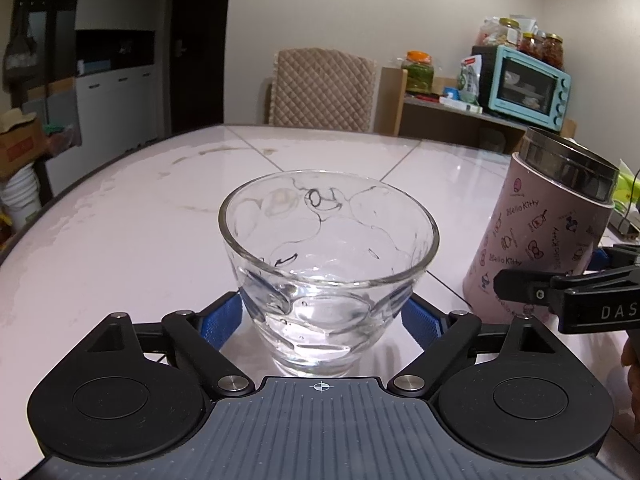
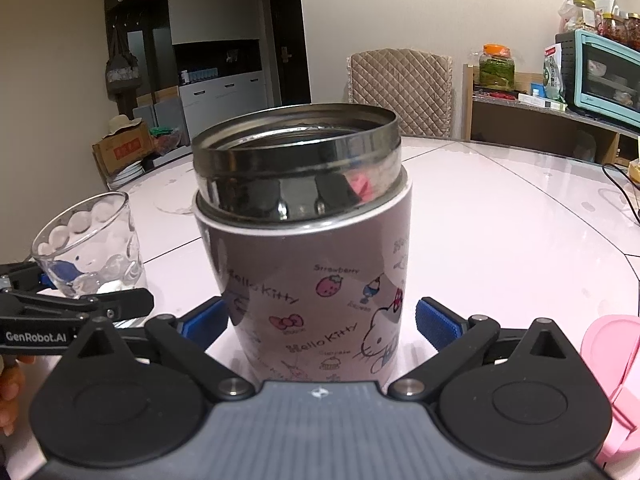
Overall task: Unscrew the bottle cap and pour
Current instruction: 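Set the glass and jar on the table and open both grippers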
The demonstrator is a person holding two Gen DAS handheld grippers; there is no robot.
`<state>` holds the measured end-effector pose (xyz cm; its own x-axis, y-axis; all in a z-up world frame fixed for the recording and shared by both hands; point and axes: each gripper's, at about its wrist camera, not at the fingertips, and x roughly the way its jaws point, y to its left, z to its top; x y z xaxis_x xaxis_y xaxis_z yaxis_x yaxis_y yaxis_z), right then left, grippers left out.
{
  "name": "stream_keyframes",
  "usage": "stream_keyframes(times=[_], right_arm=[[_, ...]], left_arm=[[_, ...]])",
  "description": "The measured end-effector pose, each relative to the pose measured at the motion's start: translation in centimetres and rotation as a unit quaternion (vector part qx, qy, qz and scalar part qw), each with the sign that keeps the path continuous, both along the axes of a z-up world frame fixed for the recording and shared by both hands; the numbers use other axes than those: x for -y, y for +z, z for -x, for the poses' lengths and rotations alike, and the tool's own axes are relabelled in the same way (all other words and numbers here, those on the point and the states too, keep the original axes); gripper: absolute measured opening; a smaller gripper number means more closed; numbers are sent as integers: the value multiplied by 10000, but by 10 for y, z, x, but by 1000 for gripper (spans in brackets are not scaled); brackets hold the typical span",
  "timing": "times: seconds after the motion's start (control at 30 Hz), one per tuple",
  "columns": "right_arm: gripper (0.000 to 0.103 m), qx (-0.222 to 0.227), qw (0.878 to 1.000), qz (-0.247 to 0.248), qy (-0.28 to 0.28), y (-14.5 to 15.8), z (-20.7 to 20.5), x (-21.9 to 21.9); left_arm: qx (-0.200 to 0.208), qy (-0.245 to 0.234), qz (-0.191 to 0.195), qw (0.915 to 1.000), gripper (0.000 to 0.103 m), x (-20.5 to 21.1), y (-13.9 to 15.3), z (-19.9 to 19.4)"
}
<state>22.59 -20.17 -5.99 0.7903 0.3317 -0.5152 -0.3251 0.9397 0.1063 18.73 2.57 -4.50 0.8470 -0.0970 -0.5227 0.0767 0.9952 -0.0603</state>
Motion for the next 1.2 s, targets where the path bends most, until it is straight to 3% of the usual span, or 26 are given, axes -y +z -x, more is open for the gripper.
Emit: stream_keyframes(times=[0.37,0.47,0.63,1.2], right_arm=[[102,40,10000,-65,17,7,11,4],[102,46,10000,-76,18,9,15,6],[102,37,10000,-66,14,11,20,9],[102,238,9996,-153,23,31,52,24]], left_arm=[[-42,77,-10,10000,94,2,0,11],[-41,113,3,9999,101,2,0,15],[-38,170,13,9998,103,2,1,21],[84,349,-75,9993,103,11,17,46]])
